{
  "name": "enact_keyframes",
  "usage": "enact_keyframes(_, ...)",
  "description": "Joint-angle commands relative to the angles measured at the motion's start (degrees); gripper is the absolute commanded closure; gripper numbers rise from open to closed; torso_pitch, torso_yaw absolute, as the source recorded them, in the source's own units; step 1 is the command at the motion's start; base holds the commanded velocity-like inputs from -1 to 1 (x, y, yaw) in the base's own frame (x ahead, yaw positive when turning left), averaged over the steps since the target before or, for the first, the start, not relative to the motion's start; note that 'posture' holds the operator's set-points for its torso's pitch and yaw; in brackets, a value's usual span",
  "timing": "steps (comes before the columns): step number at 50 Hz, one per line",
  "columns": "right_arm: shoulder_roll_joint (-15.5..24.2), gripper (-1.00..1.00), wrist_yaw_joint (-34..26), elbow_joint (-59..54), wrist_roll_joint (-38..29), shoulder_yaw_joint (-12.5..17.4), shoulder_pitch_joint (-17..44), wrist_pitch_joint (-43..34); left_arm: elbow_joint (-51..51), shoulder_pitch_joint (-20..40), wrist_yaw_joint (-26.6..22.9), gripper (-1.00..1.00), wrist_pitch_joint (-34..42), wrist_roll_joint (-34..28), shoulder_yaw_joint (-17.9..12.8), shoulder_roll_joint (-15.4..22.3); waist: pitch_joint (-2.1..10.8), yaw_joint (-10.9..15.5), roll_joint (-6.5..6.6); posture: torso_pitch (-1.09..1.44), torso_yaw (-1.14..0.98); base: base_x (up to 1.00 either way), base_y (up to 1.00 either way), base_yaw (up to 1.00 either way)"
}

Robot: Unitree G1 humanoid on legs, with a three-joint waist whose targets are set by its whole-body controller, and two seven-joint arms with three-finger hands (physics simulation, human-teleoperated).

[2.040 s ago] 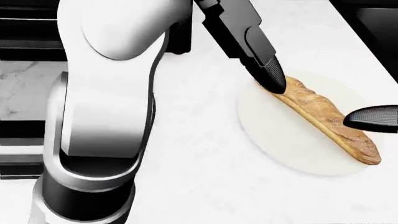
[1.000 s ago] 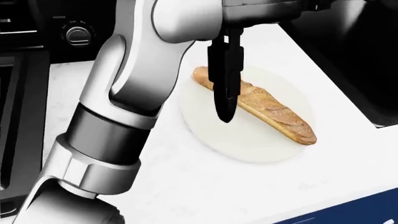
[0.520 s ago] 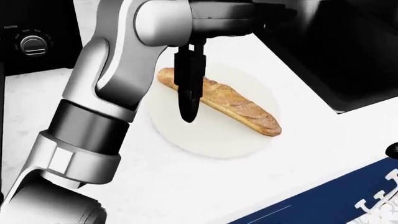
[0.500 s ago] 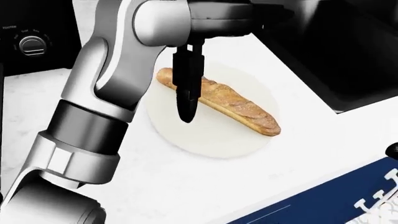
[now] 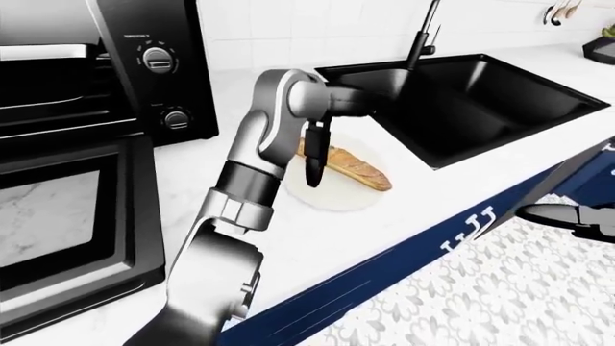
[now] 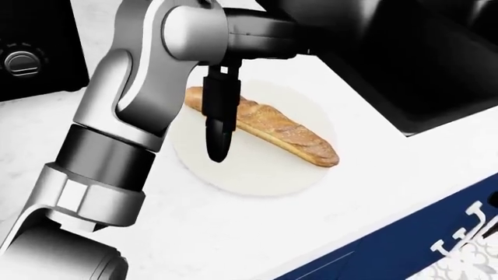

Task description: Place the baguette on the tray of the toaster oven.

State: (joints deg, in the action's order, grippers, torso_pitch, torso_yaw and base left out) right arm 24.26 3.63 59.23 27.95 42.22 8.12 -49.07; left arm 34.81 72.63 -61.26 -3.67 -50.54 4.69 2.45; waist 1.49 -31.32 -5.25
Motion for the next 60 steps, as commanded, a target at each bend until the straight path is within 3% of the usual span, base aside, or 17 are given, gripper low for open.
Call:
enact_keyframes(1,0.73,-1.0,0.02,0.77,-0.87,0.42,0.97,1.41,-1.74,2.26,0.79,-1.0,-0.18,0.39,-0.56,0.11,1.28,-0.06,-0.13,0.0,-0.53,0.0,0.0,0.0)
enact_keyframes(17,-1.01,-1.0,-1.41,0.77,-3.98,-0.92,1.3,1.66,-2.31,0.63,-1.08,-1.0,0.65,-0.24,-0.19,-0.25,1.53,-0.43,0.03,0.0,-0.53,0.0,0.0,0.0)
enact_keyframes(27,-2.09,-1.0,-2.09,0.6,-6.31,-2.51,2.04,1.66,-0.33,0.99,-0.69,-0.81,0.0,-0.84,-0.22,0.15,1.68,-0.62,0.13,0.0,-0.53,0.0,0.0,0.0)
enact_keyframes(39,-2.39,-1.0,-3.08,0.77,-4.7,-0.14,0.58,2.44,2.27,1.31,0.09,-0.77,-3.32,-4.64,0.18,0.82,1.74,-0.64,0.13,0.0,-0.53,0.0,0.0,0.0)
enact_keyframes(46,-2.64,-1.0,-2.98,0.74,-5.51,-0.85,0.88,2.39,2.95,1.81,0.22,-0.67,-4.6,-6.06,0.02,0.77,1.75,-0.81,0.19,0.0,-0.53,0.0,0.0,0.0)
enact_keyframes(47,-2.67,-1.0,-3.02,0.76,-5.59,-0.85,0.83,2.41,3.01,1.86,0.24,-0.55,-4.63,-6.14,0.03,0.71,1.76,-0.81,0.19,0.0,-0.53,0.0,0.0,0.0)
enact_keyframes(49,-2.86,-1.0,-3.16,0.76,-5.86,-0.98,0.66,2.61,3.15,1.96,0.26,-0.52,-4.7,-6.17,-0.03,0.63,1.79,-0.79,0.19,0.0,-0.53,0.0,0.0,0.0)
enact_keyframes(53,-2.94,-1.0,-3.51,0.77,-4.94,0.25,-0.23,3.18,3.4,1.85,0.34,-0.42,-4.87,-6.51,0.01,0.69,1.82,-0.78,0.17,0.0,-0.53,0.0,0.0,0.0)
enact_keyframes(60,-2.41,-1.0,-2.35,0.77,-3.75,0.12,-1.29,3.97,3.41,1.44,0.39,-0.37,-5.03,-6.75,-0.03,0.58,1.82,-0.79,0.19,0.0,-0.53,0.0,0.0,0.0)
